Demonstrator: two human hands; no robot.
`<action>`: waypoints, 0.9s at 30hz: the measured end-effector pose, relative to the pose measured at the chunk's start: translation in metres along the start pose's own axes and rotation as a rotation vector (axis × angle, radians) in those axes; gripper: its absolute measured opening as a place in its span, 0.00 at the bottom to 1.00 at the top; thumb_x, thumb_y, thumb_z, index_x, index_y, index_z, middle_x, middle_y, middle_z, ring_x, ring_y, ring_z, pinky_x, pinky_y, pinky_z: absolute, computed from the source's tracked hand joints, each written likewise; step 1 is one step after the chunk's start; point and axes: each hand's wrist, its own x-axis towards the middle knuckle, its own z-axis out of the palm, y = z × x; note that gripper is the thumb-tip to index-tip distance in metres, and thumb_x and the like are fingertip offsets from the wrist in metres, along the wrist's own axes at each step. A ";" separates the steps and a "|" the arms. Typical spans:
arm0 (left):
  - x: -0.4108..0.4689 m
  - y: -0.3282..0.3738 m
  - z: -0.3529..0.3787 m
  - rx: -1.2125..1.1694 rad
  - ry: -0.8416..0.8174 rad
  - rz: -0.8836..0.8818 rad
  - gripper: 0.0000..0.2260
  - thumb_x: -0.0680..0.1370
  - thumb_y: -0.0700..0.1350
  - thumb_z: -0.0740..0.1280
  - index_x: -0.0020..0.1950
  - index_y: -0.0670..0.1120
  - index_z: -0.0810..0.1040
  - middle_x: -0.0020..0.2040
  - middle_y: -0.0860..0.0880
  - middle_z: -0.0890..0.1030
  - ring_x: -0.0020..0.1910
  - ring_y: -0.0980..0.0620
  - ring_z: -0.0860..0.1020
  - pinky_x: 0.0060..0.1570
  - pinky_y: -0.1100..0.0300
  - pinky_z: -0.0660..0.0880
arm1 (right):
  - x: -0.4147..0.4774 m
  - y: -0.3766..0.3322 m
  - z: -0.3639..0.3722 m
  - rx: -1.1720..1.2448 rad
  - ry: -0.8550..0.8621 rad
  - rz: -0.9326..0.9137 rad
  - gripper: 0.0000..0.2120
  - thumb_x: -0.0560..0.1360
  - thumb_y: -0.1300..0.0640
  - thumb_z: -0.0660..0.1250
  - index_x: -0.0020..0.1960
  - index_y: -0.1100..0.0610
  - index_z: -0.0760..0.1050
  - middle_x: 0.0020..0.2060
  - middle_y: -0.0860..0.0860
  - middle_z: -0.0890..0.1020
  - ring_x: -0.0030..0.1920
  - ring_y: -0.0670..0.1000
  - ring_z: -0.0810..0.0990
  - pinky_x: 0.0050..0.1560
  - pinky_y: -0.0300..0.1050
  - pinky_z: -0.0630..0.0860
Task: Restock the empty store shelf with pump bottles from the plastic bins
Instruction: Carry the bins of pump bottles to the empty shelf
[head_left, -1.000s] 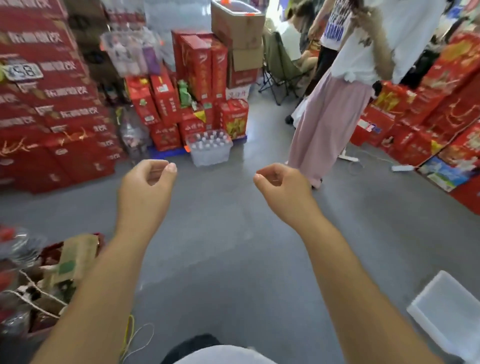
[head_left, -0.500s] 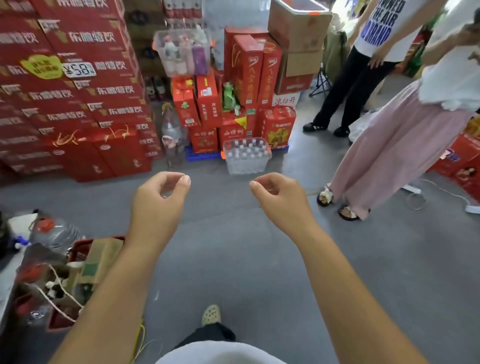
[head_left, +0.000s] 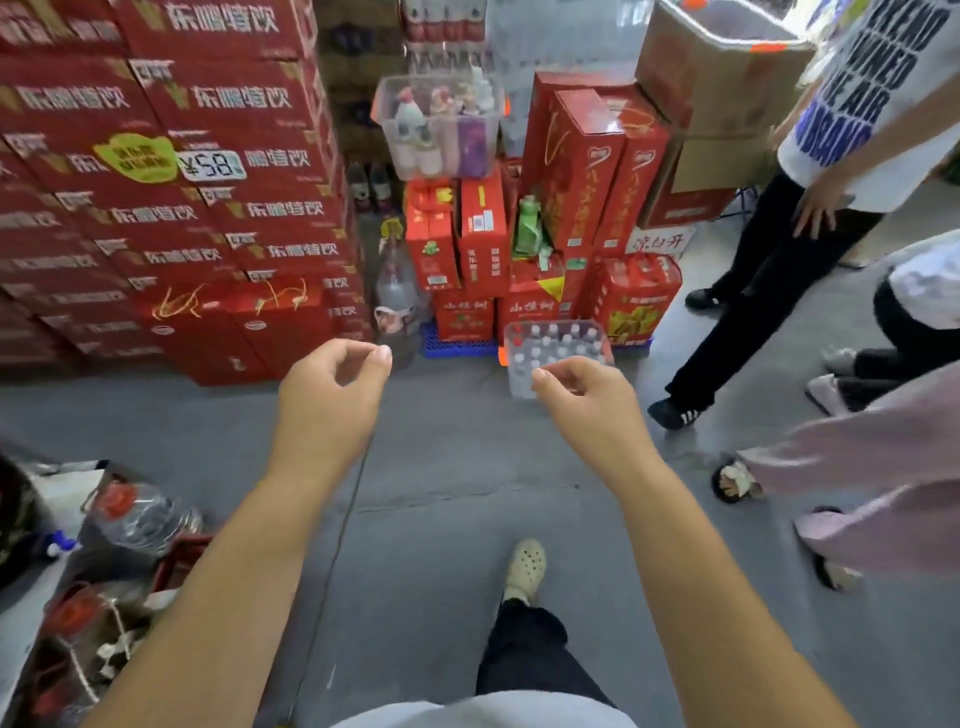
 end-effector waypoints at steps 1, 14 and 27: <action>0.020 -0.003 0.006 0.003 0.016 -0.023 0.08 0.79 0.49 0.68 0.50 0.47 0.82 0.45 0.54 0.83 0.45 0.62 0.79 0.43 0.68 0.71 | 0.026 0.001 0.003 -0.005 -0.013 0.008 0.07 0.81 0.50 0.67 0.50 0.50 0.82 0.43 0.41 0.83 0.43 0.38 0.79 0.34 0.27 0.70; 0.256 -0.007 0.045 -0.064 0.177 -0.225 0.06 0.79 0.51 0.68 0.51 0.52 0.82 0.46 0.59 0.83 0.46 0.67 0.78 0.42 0.72 0.69 | 0.321 -0.059 0.075 -0.091 -0.125 0.010 0.11 0.79 0.47 0.68 0.57 0.51 0.81 0.47 0.45 0.84 0.47 0.46 0.82 0.42 0.41 0.79; 0.563 -0.083 -0.011 0.051 0.062 -0.293 0.09 0.79 0.56 0.65 0.53 0.53 0.81 0.48 0.60 0.81 0.49 0.62 0.78 0.47 0.63 0.73 | 0.565 -0.151 0.257 -0.072 -0.154 0.061 0.13 0.79 0.46 0.66 0.58 0.52 0.81 0.50 0.47 0.85 0.53 0.48 0.82 0.51 0.43 0.74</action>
